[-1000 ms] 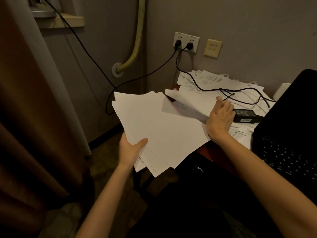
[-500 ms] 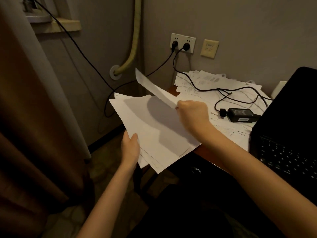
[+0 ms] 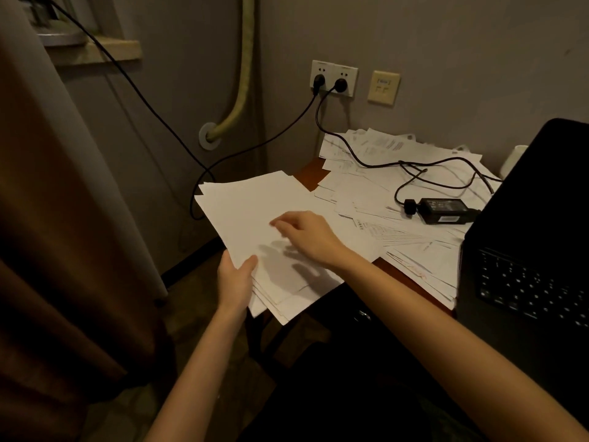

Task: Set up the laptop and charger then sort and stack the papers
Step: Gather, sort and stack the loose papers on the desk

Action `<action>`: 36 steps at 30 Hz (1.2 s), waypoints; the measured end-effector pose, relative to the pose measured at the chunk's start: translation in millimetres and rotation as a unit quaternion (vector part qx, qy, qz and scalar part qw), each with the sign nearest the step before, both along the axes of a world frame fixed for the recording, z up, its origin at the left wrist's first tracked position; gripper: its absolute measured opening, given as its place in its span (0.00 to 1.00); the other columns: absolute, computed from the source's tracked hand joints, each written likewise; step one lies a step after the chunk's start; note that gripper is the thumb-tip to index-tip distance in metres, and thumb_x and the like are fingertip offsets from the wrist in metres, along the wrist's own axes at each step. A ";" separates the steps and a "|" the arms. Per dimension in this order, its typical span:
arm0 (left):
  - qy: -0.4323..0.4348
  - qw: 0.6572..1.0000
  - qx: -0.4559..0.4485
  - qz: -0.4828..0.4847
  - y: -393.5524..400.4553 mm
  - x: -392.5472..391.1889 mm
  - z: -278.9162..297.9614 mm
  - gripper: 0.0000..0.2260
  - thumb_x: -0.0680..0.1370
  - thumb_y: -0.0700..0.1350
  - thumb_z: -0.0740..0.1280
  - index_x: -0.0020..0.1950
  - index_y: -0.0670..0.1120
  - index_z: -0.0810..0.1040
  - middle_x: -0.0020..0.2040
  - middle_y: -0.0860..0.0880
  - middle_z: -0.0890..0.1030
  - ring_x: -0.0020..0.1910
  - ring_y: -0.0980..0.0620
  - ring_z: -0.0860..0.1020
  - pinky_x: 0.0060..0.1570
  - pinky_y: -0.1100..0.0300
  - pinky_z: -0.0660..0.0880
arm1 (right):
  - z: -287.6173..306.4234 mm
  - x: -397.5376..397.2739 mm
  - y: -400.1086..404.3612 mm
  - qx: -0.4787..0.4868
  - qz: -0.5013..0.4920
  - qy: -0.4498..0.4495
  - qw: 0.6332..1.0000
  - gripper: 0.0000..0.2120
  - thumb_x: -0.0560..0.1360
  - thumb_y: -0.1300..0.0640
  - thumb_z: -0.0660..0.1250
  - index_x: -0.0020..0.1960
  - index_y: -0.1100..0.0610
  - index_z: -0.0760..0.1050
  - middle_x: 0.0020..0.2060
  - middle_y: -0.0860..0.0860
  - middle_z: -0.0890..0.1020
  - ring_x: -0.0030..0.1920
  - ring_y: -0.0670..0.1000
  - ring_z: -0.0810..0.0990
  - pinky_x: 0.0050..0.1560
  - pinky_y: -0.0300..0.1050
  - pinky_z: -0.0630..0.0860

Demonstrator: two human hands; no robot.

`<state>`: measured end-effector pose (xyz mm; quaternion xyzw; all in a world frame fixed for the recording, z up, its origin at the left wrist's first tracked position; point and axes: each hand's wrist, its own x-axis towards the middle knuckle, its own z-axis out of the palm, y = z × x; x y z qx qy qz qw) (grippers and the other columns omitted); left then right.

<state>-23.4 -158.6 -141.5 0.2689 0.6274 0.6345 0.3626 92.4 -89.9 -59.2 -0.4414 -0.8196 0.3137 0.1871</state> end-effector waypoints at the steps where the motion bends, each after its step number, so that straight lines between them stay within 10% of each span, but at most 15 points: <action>1: -0.012 1.000 -0.001 0.001 0.0 0.0 -1.7 0.16 0.80 0.36 0.61 0.67 0.42 0.70 0.59 0.47 0.77 0.59 0.47 0.76 0.53 0.57 0.73 | -0.9 9.5 6.1 0.048 -0.024 -0.013 0.998 0.14 0.80 0.57 0.59 0.63 0.57 0.76 0.59 0.54 0.78 0.54 0.49 0.76 0.55 0.39 0.69; 8: -0.107 0.992 0.033 0.052 -3.8 2.6 -3.4 0.15 0.79 0.32 0.53 0.64 0.35 0.70 0.52 0.42 0.75 0.54 0.42 0.75 0.42 0.61 0.74 | -20.9 85.8 44.3 0.117 -0.188 -0.159 0.962 0.26 0.73 0.71 0.60 0.70 0.57 0.67 0.65 0.57 0.69 0.66 0.57 0.67 0.62 0.50 0.69; 15: -0.055 0.996 0.051 0.043 0.8 1.6 2.8 0.14 0.80 0.38 0.62 0.66 0.42 0.71 0.58 0.47 0.78 0.55 0.50 0.77 0.56 0.56 0.74 | -22.4 127.7 49.2 0.033 -0.130 -0.216 0.967 0.32 0.70 0.45 0.71 0.70 0.56 0.66 0.65 0.55 0.72 0.63 0.55 0.71 0.59 0.49 0.70; 24: -0.040 0.998 0.029 0.044 1.4 5.8 3.3 0.19 0.79 0.33 0.58 0.70 0.41 0.68 0.62 0.46 0.76 0.58 0.49 0.75 0.58 0.56 0.72 | -35.2 134.6 49.3 0.166 -0.187 -0.246 0.937 0.11 0.79 0.57 0.56 0.55 0.59 0.75 0.53 0.56 0.79 0.52 0.58 0.76 0.45 0.48 0.71; 36: -0.027 0.999 0.043 0.016 -0.8 28.9 7.2 0.25 0.78 0.31 0.62 0.73 0.42 0.61 0.66 0.45 0.73 0.61 0.49 0.74 0.60 0.59 0.70 | 9.4 143.1 62.9 0.266 -0.291 -0.191 0.899 0.10 0.77 0.64 0.58 0.55 0.62 0.76 0.49 0.62 0.80 0.49 0.63 0.77 0.43 0.47 0.67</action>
